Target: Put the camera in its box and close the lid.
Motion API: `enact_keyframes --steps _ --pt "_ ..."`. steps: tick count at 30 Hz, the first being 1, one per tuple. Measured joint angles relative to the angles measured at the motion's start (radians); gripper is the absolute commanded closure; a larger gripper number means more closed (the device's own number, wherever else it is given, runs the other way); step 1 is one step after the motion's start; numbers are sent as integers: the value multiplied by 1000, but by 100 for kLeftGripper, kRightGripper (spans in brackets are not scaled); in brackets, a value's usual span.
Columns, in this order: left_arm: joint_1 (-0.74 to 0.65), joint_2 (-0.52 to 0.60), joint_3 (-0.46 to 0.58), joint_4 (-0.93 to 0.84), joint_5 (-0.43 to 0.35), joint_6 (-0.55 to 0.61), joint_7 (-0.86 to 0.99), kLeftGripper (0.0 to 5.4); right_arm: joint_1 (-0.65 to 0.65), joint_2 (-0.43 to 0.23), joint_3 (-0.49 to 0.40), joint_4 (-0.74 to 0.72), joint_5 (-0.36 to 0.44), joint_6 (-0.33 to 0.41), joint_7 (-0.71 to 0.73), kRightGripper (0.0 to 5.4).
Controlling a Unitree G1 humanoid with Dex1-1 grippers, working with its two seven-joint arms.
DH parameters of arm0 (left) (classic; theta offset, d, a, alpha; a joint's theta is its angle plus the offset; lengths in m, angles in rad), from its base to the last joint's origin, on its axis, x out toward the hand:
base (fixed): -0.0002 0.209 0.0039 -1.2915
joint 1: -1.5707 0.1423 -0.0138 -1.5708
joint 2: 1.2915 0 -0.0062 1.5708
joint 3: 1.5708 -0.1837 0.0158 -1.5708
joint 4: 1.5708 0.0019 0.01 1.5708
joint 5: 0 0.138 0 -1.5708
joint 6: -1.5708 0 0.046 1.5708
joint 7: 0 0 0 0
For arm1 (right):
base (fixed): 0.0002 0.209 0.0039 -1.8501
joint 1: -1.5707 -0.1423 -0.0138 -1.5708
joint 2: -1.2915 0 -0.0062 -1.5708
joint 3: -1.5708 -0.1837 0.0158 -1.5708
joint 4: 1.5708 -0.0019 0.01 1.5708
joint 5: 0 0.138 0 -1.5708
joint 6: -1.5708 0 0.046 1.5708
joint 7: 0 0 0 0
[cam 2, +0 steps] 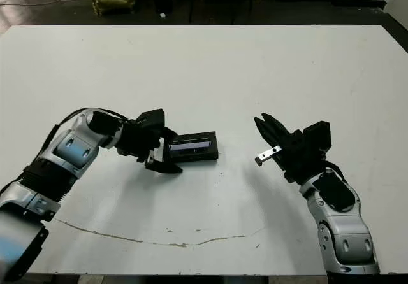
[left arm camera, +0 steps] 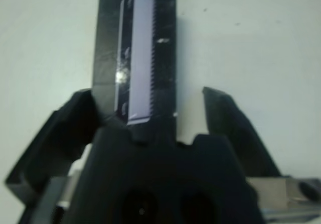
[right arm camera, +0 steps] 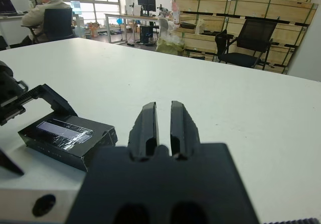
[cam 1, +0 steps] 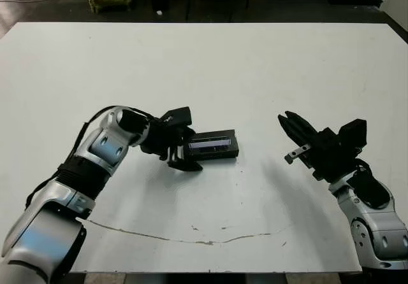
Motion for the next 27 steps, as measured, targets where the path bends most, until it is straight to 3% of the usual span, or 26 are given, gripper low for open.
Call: enact_keyframes --steps 2,20,27 --pt "5 -6 1 7 -12 -15 -2 2 0 0 0 0 -1 0 0 540" --pt "65 -11 65 -17 -74 -70 36 2 1 0 0 10 -5 -10 5 540" --pt "68 -11 129 -16 -118 -180 57 2 3 0 2 11 -7 -14 7 540"
